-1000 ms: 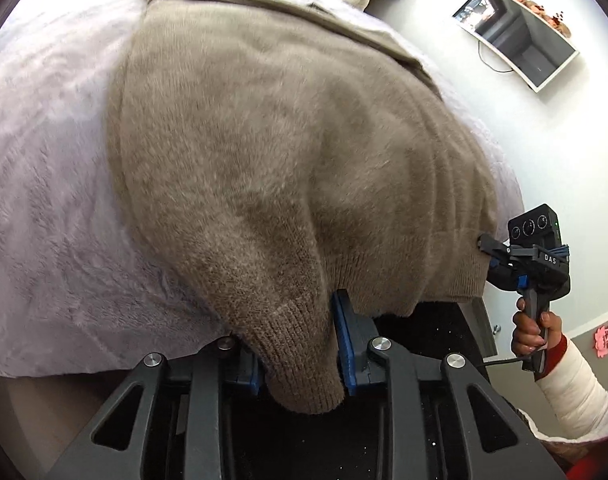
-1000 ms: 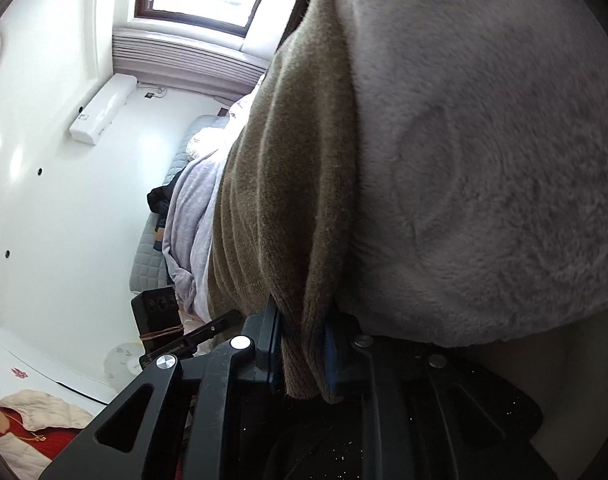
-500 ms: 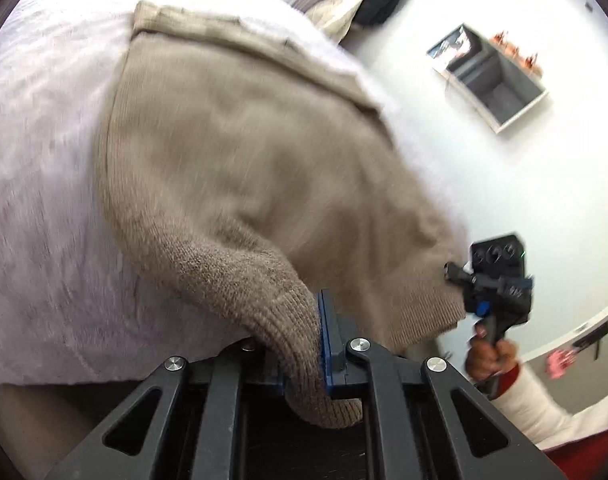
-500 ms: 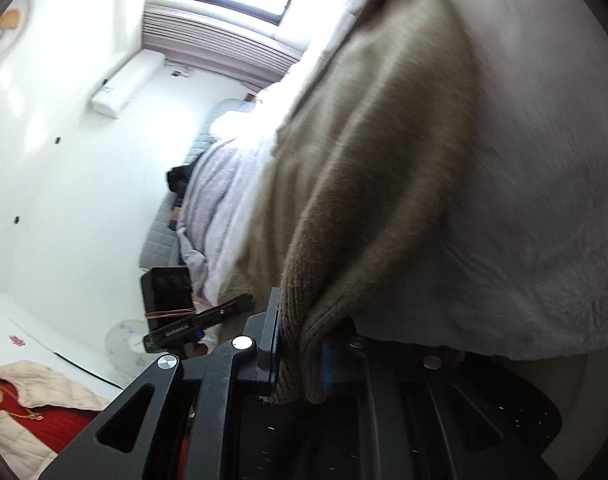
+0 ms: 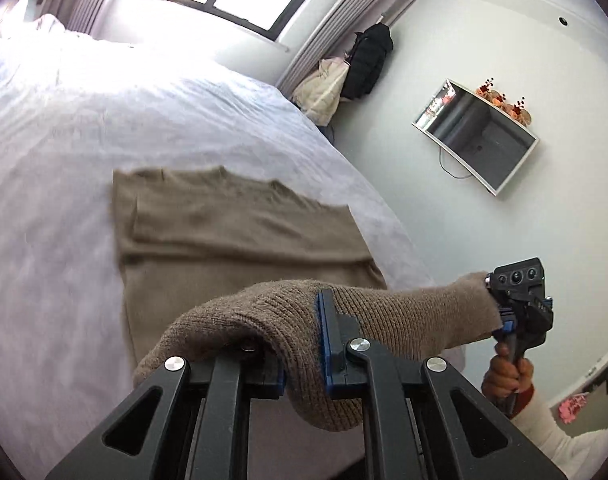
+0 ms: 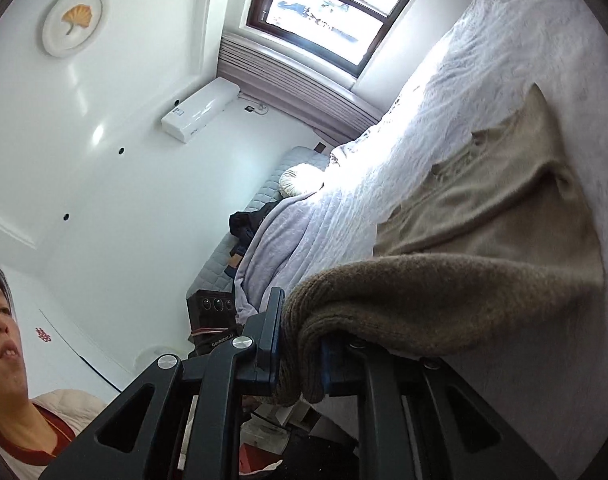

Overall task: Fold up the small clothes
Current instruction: 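Lift the hem with both grippers and fold it toward the collar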

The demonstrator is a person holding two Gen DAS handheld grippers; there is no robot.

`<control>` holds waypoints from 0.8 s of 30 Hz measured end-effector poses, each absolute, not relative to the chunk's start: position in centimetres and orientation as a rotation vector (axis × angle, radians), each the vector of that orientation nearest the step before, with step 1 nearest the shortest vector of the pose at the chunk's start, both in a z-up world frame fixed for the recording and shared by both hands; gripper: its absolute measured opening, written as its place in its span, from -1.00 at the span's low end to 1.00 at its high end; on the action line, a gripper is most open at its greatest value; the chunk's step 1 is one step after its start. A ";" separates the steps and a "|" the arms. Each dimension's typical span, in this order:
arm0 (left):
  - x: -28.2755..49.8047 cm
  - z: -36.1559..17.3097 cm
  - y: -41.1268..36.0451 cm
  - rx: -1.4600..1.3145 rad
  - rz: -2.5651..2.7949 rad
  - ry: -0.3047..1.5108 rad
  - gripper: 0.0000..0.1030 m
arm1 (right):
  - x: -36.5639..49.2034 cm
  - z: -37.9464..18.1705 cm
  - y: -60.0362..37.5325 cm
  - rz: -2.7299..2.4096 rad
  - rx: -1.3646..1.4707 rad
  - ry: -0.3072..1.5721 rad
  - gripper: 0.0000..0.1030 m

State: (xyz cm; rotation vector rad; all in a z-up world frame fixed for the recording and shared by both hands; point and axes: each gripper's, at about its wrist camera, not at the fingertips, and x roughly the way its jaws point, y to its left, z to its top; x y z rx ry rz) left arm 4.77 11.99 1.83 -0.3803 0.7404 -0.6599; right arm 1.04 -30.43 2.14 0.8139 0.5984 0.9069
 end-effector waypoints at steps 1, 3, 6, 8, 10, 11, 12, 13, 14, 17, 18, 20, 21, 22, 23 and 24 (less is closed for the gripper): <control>6.3 2.4 11.9 -0.372 -0.649 0.731 -0.74 | 2.6 2.8 -30.4 0.905 0.808 0.602 -0.68; 9.0 3.2 11.8 -0.351 -0.634 0.714 -0.74 | 6.1 3.9 -30.9 0.900 0.804 0.609 -0.68; 14.2 3.3 11.2 -0.331 -0.603 0.711 -0.74 | 11.6 4.4 -31.1 0.868 0.827 0.634 -0.68; 17.7 2.3 10.8 -0.319 -0.566 0.734 -0.74 | 15.0 3.4 -32.2 0.827 0.856 0.663 -0.68; 21.5 0.4 10.3 -0.301 -0.541 0.778 -0.74 | 18.3 1.5 -32.6 0.779 0.886 0.708 -0.68; 22.6 -0.5 10.1 -0.290 -0.523 0.795 -0.74 | 20.0 0.3 -32.6 0.750 0.896 0.736 -0.68; 24.0 -1.7 9.7 -0.279 -0.510 0.821 -0.74 | 21.3 -0.9 -32.6 0.719 0.899 0.767 -0.68; 25.7 -3.0 9.2 -0.262 -0.497 0.856 -0.74 | 22.6 -2.4 -32.5 0.678 0.899 0.799 -0.68; 26.3 -4.2 8.8 -0.250 -0.486 0.877 -0.74 | 23.8 -3.7 -32.7 0.647 0.904 0.824 -0.68; 28.8 -7.8 7.7 -0.207 -0.455 0.956 -0.73 | 26.7 -7.7 -33.4 0.562 0.931 0.872 -0.66; 29.5 -9.1 7.4 -0.199 -0.444 0.987 -0.73 | 27.4 -9.1 -33.7 0.534 0.952 0.895 -0.65; 29.7 -10.1 7.5 -0.217 -0.450 0.994 -0.73 | 28.1 -11.5 -34.1 0.485 0.973 0.921 -0.73; 29.7 -10.2 7.5 -0.224 -0.454 0.988 -0.72 | 28.1 -11.7 -34.2 0.486 0.970 0.902 -0.73; 29.7 -10.2 7.6 -0.226 -0.460 0.988 -0.72 | 27.8 -11.4 -34.2 0.491 0.945 0.890 -0.72; 29.6 -10.2 7.6 -0.227 -0.463 0.993 -0.72 | 27.7 -11.1 -34.1 0.497 0.924 0.888 -0.67; 29.6 -10.0 7.8 -0.235 -0.464 1.002 -0.72 | 27.6 -10.8 -34.0 0.498 0.910 0.893 -0.66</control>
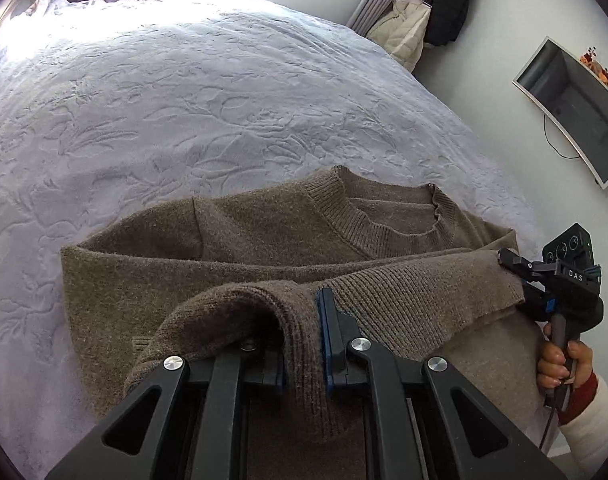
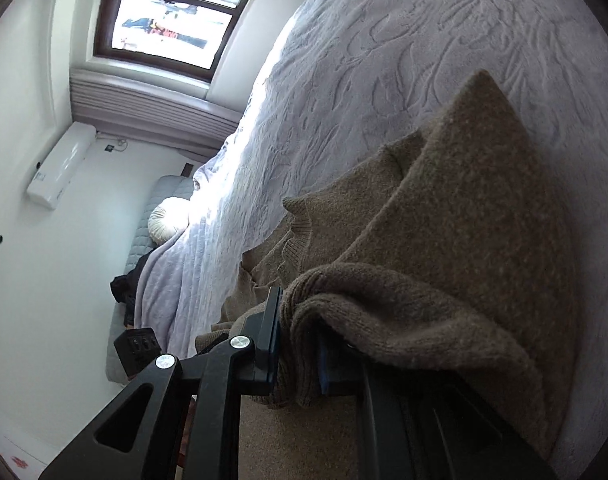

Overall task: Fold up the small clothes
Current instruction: 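Lift the hem with both grippers and fold it toward the collar, then lower the hem onto the collar and open both grippers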

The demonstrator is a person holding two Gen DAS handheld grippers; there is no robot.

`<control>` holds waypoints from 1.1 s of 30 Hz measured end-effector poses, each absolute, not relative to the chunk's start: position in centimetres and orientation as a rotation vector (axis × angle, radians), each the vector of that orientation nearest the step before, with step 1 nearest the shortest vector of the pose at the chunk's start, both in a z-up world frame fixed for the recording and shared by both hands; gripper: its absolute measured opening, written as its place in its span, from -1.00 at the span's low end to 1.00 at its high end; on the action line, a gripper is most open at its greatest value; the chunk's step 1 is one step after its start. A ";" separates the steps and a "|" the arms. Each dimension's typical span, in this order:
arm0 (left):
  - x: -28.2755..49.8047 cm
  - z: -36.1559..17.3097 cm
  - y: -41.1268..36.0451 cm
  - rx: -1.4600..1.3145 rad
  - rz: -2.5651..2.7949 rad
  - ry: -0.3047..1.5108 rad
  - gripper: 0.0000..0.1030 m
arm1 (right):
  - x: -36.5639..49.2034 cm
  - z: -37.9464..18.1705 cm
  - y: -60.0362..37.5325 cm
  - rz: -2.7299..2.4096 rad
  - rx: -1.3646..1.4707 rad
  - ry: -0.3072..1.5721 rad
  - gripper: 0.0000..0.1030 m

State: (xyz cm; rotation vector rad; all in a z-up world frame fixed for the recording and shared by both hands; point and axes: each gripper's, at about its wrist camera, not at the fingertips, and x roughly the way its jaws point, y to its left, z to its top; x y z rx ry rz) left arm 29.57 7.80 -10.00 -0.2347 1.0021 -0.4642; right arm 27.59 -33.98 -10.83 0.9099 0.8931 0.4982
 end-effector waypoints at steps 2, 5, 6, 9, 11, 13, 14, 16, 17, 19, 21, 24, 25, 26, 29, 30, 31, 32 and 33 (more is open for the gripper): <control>29.3 -9.0 8.2 -0.259 -0.461 1.015 -0.72 | 27.0 -10.1 -34.1 0.483 0.912 0.906 -0.62; 28.1 -6.8 8.5 -0.241 -0.464 0.972 -0.52 | 25.9 -8.2 -34.0 0.498 0.892 0.903 -0.06; 27.4 -5.9 8.7 -0.222 -0.460 0.954 -0.37 | 25.2 -7.4 -34.0 0.514 0.877 0.894 0.08; 25.1 -4.0 9.5 -0.162 -0.414 0.855 0.45 | 22.7 -5.1 -33.9 0.555 0.805 0.871 0.17; 23.7 -3.2 10.4 -0.144 -0.404 0.811 0.45 | 21.6 -4.5 -33.7 0.562 0.760 0.870 0.11; 23.3 -3.5 10.6 -0.140 -0.424 0.840 0.45 | 20.9 -4.6 -33.3 0.556 0.712 0.908 0.01; 23.2 -4.0 10.4 -0.116 -0.432 0.858 0.45 | 20.8 -4.9 -32.9 0.547 0.681 0.938 -0.07; 22.9 -5.2 9.4 -0.047 -0.431 0.892 0.45 | 20.8 -5.6 -31.8 0.532 0.609 0.982 -0.23; 22.8 -5.9 9.0 -0.026 -0.443 0.911 0.45 | 20.8 -5.9 -31.2 0.532 0.576 0.999 -0.30; 22.6 -7.1 7.9 -0.013 -0.485 0.949 0.45 | 20.9 -6.3 -29.8 0.536 0.512 1.023 -0.32; 23.0 -7.7 6.6 -0.004 -0.521 0.965 0.45 | 21.6 -6.4 -28.4 0.540 0.452 1.033 -0.32; 24.4 -7.6 5.0 -0.012 -0.536 0.965 0.45 | 23.5 -6.1 -27.4 0.541 0.439 1.025 -0.32; 25.3 -7.5 4.7 -0.009 -0.502 0.950 0.45 | 24.3 -6.0 -27.3 0.532 0.442 1.010 -0.32; 26.1 -7.4 4.6 -0.007 -0.465 0.938 0.45 | 25.0 -5.7 -27.5 0.514 0.449 0.987 -0.32; 29.3 -6.8 6.2 -0.077 -0.304 0.916 0.45 | 27.0 -4.8 -29.8 0.417 0.541 0.896 -0.10; 29.7 -6.3 7.0 -0.088 -0.252 0.899 0.45 | 27.4 -4.5 -31.2 0.377 0.594 0.863 0.02; 30.0 -5.7 7.9 -0.091 -0.192 0.876 0.45 | 27.5 -4.2 -32.8 0.339 0.660 0.823 0.20; 30.1 -5.2 8.7 -0.096 -0.172 0.862 0.45 | 27.3 -3.9 -34.2 0.309 0.714 0.789 0.23; 30.0 -4.6 9.4 -0.105 -0.171 0.851 0.45 | 26.9 -3.5 -35.3 0.288 0.748 0.765 0.23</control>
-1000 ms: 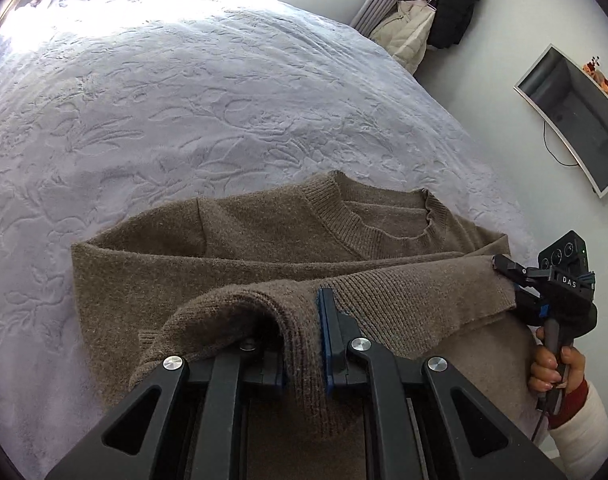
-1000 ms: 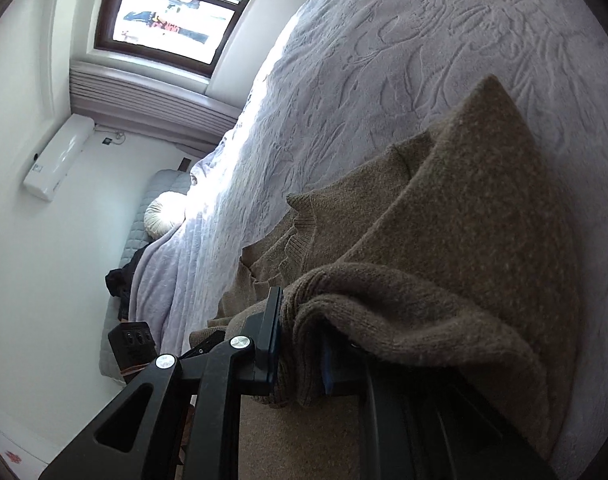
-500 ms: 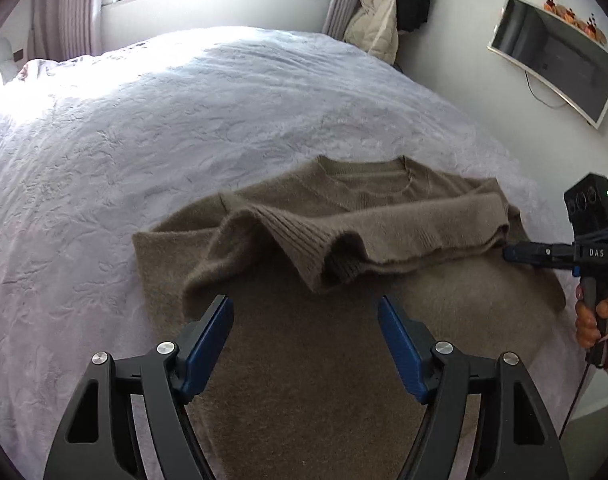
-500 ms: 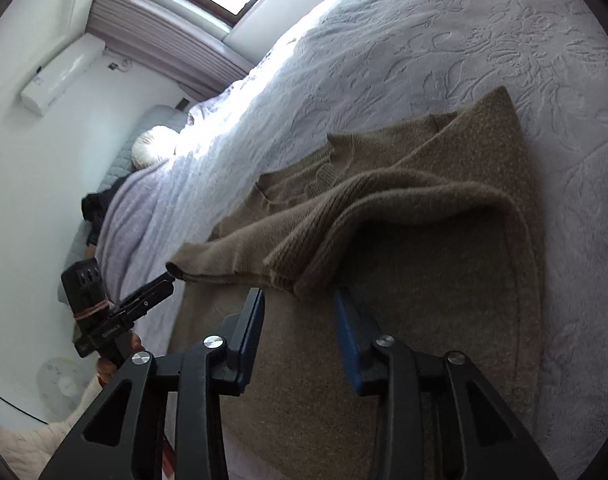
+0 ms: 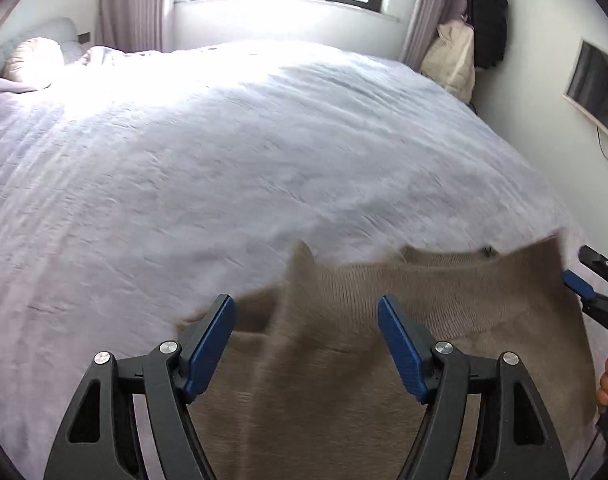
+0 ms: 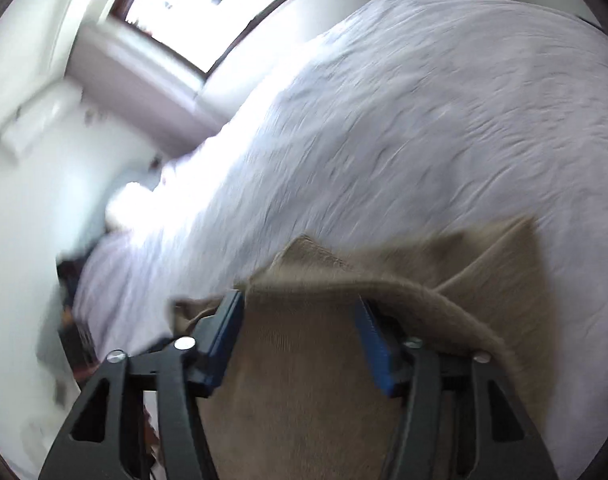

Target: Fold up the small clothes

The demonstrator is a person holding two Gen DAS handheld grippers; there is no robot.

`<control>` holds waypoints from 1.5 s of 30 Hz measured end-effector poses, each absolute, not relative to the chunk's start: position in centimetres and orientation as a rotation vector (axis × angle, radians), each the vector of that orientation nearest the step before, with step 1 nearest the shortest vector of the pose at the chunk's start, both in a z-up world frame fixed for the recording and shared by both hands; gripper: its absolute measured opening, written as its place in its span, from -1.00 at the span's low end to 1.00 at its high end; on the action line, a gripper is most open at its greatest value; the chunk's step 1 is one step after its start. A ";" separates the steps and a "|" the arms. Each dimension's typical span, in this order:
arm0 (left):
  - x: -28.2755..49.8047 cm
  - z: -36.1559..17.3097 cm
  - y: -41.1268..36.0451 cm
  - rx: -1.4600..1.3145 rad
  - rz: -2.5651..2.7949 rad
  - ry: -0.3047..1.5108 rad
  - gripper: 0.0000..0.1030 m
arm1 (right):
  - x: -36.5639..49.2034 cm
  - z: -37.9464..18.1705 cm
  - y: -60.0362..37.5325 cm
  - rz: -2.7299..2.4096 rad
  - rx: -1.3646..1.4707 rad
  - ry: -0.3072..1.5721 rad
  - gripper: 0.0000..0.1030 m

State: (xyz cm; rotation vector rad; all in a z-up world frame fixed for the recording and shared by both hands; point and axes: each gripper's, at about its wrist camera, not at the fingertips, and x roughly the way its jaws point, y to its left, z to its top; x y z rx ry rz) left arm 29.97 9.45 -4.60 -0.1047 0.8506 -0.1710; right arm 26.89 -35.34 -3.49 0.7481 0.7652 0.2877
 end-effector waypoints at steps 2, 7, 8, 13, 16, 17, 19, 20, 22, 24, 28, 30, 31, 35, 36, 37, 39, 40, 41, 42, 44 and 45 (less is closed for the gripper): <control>29.1 -3.7 10.4 -0.088 -0.182 0.833 0.45 | 26.1 -2.7 -36.4 0.281 0.731 0.754 0.23; 27.5 -5.1 9.0 -0.026 -0.262 0.880 0.45 | 25.6 -3.0 -33.8 0.401 0.634 0.835 0.23; 27.7 -5.8 8.2 -0.022 -0.258 0.893 0.45 | 25.8 -3.6 -33.0 0.406 0.620 0.858 0.23; 28.1 -10.5 9.3 -0.071 -0.193 1.014 0.48 | 26.5 -7.5 -32.7 0.305 0.587 0.930 0.17; 26.7 -9.8 11.3 -0.073 -0.198 1.006 0.48 | 25.0 -7.0 -35.1 0.259 0.669 0.878 0.16; 26.0 -9.5 12.0 -0.043 -0.180 1.005 0.48 | 24.5 -6.7 -35.7 0.243 0.671 0.873 0.20; 24.5 -9.0 13.7 -0.031 -0.171 1.009 0.48 | 23.2 -6.3 -36.9 0.209 0.660 0.871 0.20; 23.7 -8.7 14.5 -0.039 -0.172 1.012 0.48 | 22.3 -6.2 -37.5 0.216 0.675 0.870 0.23; 22.1 -8.3 15.9 -0.066 -0.175 1.012 0.48 | 20.0 -6.0 -37.5 0.249 0.711 0.870 0.29; 20.1 -8.0 17.1 -0.121 -0.212 1.016 0.48 | 17.7 -6.0 -36.7 0.300 0.727 0.868 0.36; 16.8 -8.4 17.6 -0.182 -0.340 1.034 0.48 | 12.7 -5.5 -33.2 0.404 0.674 0.870 0.40; 15.5 -8.6 17.0 -0.180 -0.393 1.041 0.48 | 10.8 -5.8 -31.3 0.448 0.654 0.877 0.40; 15.0 -8.7 16.6 -0.176 -0.416 1.040 0.48 | 10.1 -6.1 -30.3 0.460 0.634 0.885 0.40; 14.2 -8.9 15.2 -0.189 -0.457 1.035 0.45 | 8.9 -8.2 -27.9 0.447 0.605 0.921 0.40; 14.0 -9.0 15.0 -0.196 -0.470 1.033 0.32 | 8.8 -8.8 -27.8 0.445 0.622 0.920 0.40; 13.8 -8.9 14.8 -0.204 -0.486 1.034 0.25 | 8.6 -9.0 -28.0 0.445 0.629 0.911 0.40; 13.5 -9.0 14.6 -0.203 -0.493 1.035 0.21 | 8.3 -9.4 -28.4 0.451 0.643 0.885 0.40; 13.4 -9.0 14.5 -0.202 -0.496 1.032 0.21 | 8.2 -9.6 -28.7 0.457 0.656 0.874 0.40; 13.5 -9.1 14.6 -0.207 -0.502 1.033 0.18 | 8.0 -9.9 -28.8 0.463 0.668 0.865 0.40; 13.7 -9.2 14.6 -0.218 -0.511 1.036 -0.02 | 7.9 -10.1 -29.1 0.469 0.680 0.857 0.40; 14.0 -9.5 15.0 -0.250 -0.516 1.050 -0.18 | 7.7 -10.5 -29.5 0.481 0.694 0.835 0.40; 14.2 -9.7 15.4 -0.279 -0.521 1.054 -0.47 | 7.4 -10.7 -29.6 0.485 0.688 0.825 0.40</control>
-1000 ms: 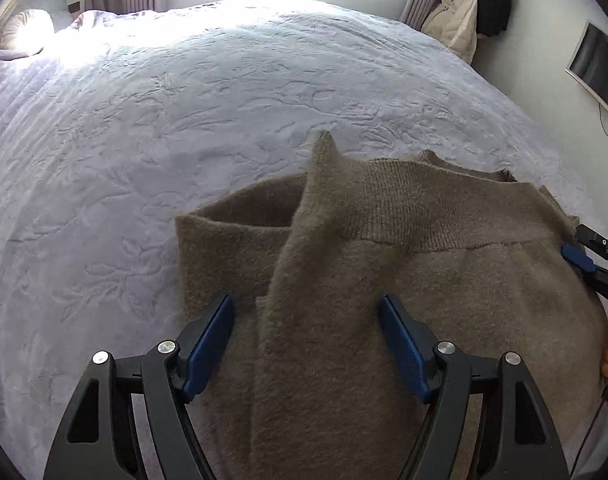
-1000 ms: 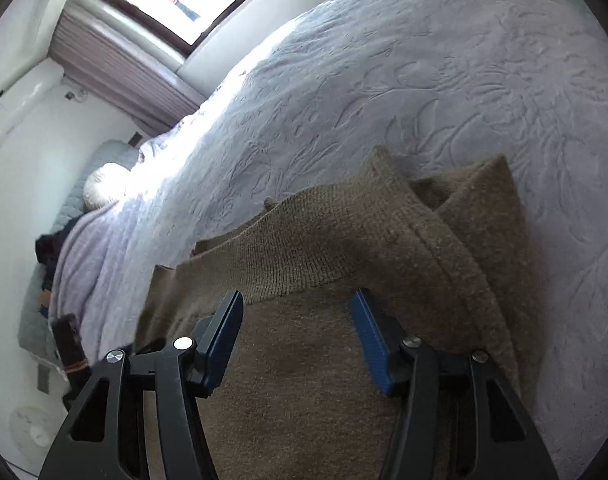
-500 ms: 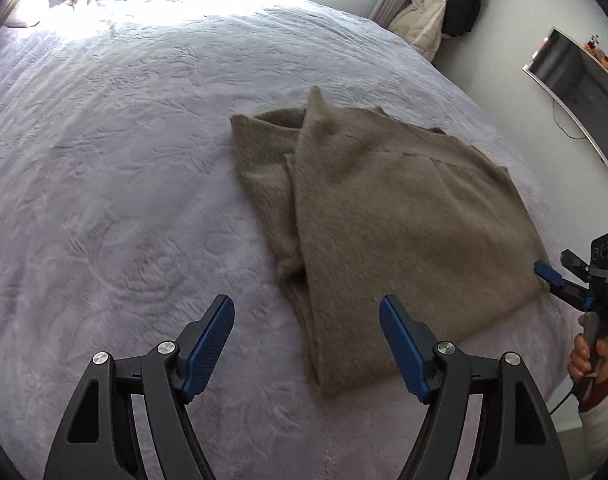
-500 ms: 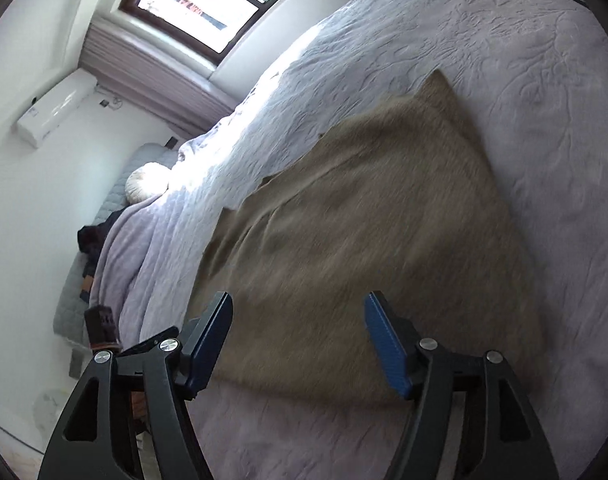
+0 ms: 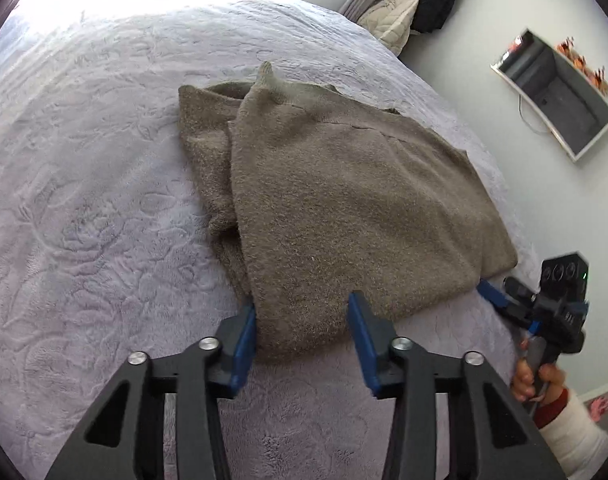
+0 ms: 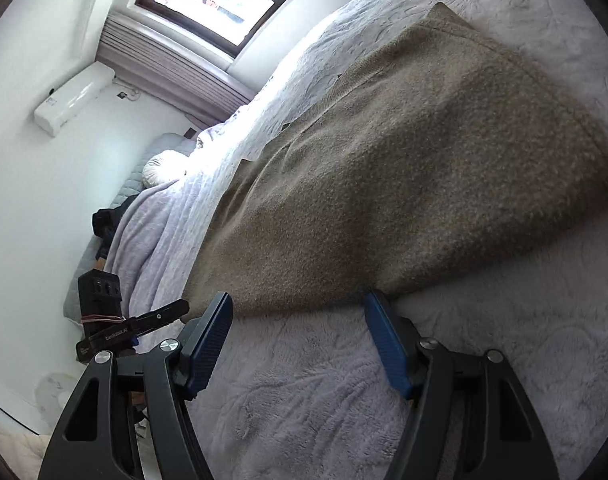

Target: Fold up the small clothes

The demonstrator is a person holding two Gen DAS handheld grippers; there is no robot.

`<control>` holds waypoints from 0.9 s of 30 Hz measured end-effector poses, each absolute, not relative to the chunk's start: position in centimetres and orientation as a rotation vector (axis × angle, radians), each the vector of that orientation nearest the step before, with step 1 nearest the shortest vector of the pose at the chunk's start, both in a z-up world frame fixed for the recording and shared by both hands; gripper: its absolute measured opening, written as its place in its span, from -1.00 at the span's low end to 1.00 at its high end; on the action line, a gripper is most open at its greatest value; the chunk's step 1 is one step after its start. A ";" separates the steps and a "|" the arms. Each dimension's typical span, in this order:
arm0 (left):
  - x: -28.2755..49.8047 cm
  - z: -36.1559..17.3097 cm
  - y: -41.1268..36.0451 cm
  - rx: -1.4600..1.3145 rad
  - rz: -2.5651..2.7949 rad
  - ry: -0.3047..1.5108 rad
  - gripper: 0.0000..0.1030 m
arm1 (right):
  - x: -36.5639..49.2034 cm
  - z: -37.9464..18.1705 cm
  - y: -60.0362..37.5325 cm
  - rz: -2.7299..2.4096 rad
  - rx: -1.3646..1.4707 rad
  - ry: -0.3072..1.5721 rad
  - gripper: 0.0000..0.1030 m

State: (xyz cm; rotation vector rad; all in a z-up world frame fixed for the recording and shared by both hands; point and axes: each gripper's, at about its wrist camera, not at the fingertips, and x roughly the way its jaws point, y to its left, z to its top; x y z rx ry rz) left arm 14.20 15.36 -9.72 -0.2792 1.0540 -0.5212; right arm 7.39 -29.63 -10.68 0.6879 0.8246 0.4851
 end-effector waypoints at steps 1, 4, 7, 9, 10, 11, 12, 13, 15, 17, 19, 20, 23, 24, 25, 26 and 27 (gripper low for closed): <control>14.5 -10.0 15.7 -0.305 -0.519 1.066 -0.62 | 7.2 -10.8 -29.5 0.486 0.672 0.813 0.40; 14.6 -10.1 16.8 -0.370 -0.502 1.069 -0.83 | 6.4 -10.8 -28.9 0.473 0.608 0.788 0.40; 13.6 -9.4 17.5 -0.369 -0.494 1.027 -0.86 | 6.0 -10.5 -28.7 0.461 0.581 0.789 0.40; 12.8 -9.4 17.8 -0.324 -0.477 1.016 -0.86 | 6.0 -10.5 -28.8 0.464 0.586 0.787 0.40; 12.7 -9.9 17.8 -0.309 -0.468 1.027 -0.86 | 6.0 -10.5 -28.9 0.466 0.587 0.785 0.40; 12.7 -10.6 17.9 -0.301 -0.459 1.043 -0.86 | 6.0 -10.5 -28.9 0.467 0.585 0.783 0.40; 12.5 -11.3 17.8 -0.297 -0.453 1.054 -0.86 | 6.2 -10.5 -28.5 0.466 0.582 0.782 0.40; 12.3 -11.7 17.7 -0.293 -0.446 1.049 -0.86 | 6.1 -10.4 -28.4 0.465 0.575 0.782 0.40; 12.0 -11.5 17.3 -0.276 -0.427 1.024 -0.86 | 5.9 -10.4 -28.2 0.460 0.565 0.779 0.40; 11.7 -11.1 17.0 -0.261 -0.399 1.011 -0.85 | 6.0 -10.3 -28.1 0.459 0.562 0.778 0.40; 11.3 -10.8 16.7 -0.254 -0.367 1.003 -0.85 | 5.9 -10.3 -28.1 0.459 0.560 0.776 0.40; 11.1 -10.7 16.5 -0.242 -0.347 1.001 -0.70 | 5.9 -10.3 -28.0 0.459 0.557 0.774 0.40; 10.4 -10.3 16.3 -0.219 -0.261 0.984 0.50 | 5.8 -10.2 -27.7 0.457 0.548 0.769 0.40; 10.0 -10.1 16.4 -0.224 -0.250 0.963 0.51 | 5.7 -10.2 -27.7 0.456 0.546 0.769 0.40; 9.8 -9.9 16.4 -0.219 -0.242 0.962 0.51 | 5.7 -10.2 -27.6 0.456 0.545 0.767 0.40; 9.6 -9.9 16.3 -0.210 -0.228 0.967 0.51 | 5.6 -10.2 -27.5 0.455 0.544 0.767 0.40; 9.5 -10.0 16.5 -0.204 -0.213 0.970 0.51 | 5.6 -10.2 -27.4 0.455 0.543 0.766 0.40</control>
